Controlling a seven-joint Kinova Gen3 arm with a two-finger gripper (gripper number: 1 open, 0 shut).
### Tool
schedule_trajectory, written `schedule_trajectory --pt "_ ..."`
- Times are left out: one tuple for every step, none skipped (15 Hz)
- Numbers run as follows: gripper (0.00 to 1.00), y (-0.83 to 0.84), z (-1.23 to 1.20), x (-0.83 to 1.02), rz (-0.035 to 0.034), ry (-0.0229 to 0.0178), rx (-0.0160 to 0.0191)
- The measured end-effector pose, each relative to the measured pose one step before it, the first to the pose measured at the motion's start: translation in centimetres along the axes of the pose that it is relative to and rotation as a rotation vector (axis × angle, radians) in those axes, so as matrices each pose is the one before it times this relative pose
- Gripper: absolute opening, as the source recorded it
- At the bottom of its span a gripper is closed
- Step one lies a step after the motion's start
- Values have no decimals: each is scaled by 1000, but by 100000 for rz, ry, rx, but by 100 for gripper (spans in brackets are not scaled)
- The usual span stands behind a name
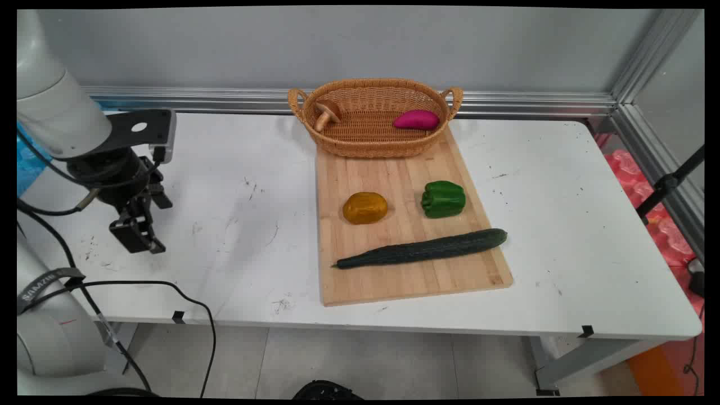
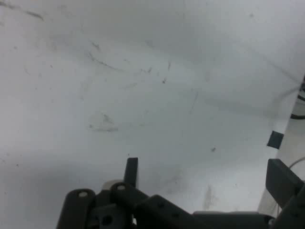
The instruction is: Pick up the potato from the cutting board
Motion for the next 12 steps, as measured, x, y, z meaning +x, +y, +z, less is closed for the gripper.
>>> schedule_trajectory --pt "100 -145 10 258 113 638 354" --pt "100 -267 5 512 250 1026 546" --pt "100 -353 8 686 208 1398 731" --pt "100 -335 2 684 232 1259 696" --pt "100 -458 -5 950 282 1672 832" --pt "100 -488 3 1066 116 1986 751" --pt "100 -465 17 1143 136 2054 700" --pt "100 -397 51 1065 81 1895 555" --pt "100 -370 98 1105 -8 2022 529" --pt "100 -211 73 694 37 1315 287" --pt "100 -336 237 1276 -84 2394 416" --pt "100 -264 289 1220 -169 2397 249"
